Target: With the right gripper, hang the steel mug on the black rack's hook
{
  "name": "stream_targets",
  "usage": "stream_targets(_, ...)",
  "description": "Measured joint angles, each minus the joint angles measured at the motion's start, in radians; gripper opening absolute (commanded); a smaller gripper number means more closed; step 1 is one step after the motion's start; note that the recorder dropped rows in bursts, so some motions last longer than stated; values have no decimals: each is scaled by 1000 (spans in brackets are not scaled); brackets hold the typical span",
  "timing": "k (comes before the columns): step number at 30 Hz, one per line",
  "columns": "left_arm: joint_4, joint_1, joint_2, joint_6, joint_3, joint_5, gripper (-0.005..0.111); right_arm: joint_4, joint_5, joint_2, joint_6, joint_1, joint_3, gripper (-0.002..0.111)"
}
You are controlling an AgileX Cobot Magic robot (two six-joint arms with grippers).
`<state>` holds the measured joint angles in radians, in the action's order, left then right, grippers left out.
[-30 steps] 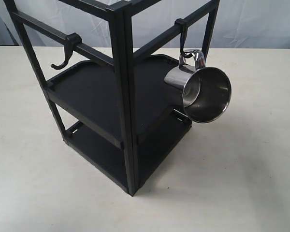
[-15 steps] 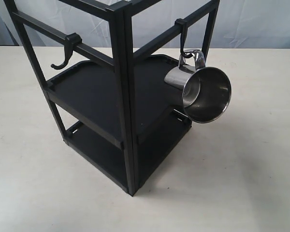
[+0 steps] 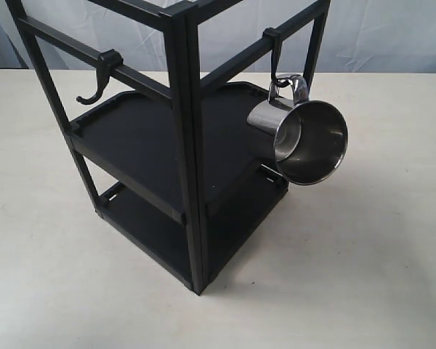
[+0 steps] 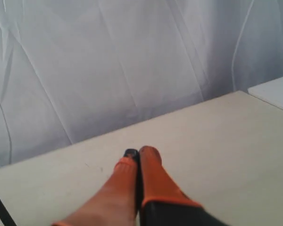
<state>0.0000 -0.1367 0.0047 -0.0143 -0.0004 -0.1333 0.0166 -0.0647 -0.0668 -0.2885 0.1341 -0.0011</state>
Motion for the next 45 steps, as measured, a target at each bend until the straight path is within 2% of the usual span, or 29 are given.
stream_targets(9,0,0,0,0,0,0,2,39,-110,60,57,0,0,-1)
stream_targets(45,0,0,0,0,0,0,2,43,-116,60,58,0,0,-1)
